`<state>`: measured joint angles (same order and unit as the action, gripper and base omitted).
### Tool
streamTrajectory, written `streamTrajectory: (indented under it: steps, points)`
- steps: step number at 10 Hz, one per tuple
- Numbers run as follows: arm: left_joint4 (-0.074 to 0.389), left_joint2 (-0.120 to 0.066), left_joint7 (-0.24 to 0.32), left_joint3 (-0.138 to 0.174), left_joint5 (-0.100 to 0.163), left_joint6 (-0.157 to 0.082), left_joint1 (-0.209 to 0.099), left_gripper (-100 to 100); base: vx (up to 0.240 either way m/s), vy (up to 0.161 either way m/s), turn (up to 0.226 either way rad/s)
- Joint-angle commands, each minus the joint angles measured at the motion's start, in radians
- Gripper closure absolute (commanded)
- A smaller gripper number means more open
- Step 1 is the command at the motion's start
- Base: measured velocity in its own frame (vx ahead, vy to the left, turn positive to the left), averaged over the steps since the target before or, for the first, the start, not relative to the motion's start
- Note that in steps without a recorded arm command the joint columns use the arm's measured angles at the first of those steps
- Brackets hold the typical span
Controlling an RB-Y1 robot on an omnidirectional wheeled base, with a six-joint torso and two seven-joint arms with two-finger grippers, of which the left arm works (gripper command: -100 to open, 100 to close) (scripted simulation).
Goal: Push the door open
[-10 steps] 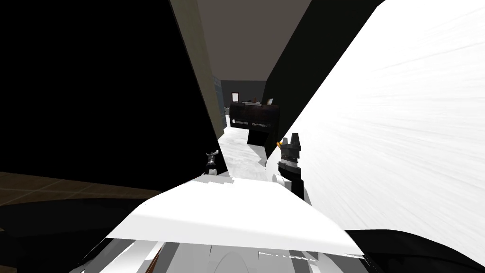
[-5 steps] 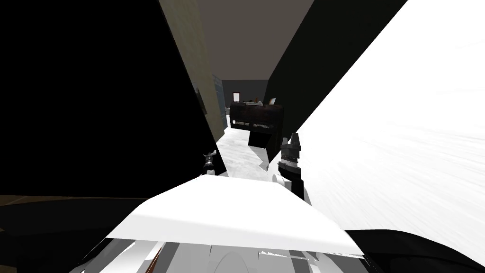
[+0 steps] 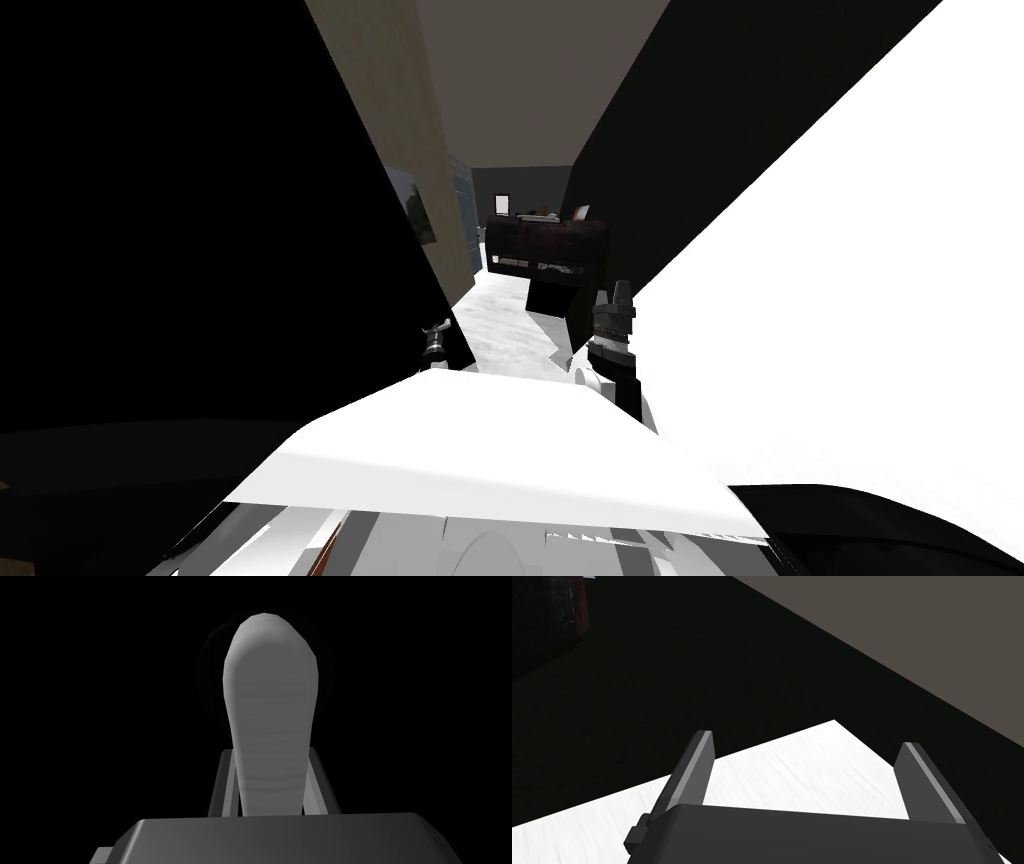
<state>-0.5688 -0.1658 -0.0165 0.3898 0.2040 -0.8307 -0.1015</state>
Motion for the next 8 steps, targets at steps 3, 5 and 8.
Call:
streamTrajectory:
  steps: [3, 5, 8]
  points:
    - [-0.002, -0.027, 0.032, 0.054, -0.011, 0.003, 0.030, 100, 0.193, -0.024, 0.074]
    - [0.000, -0.033, 0.041, 0.067, -0.015, 0.001, 0.036, 100, 0.178, -0.012, 0.063]
    - [0.008, -0.055, 0.072, 0.112, -0.027, -0.005, 0.056, 100, 0.187, -0.029, 0.075]
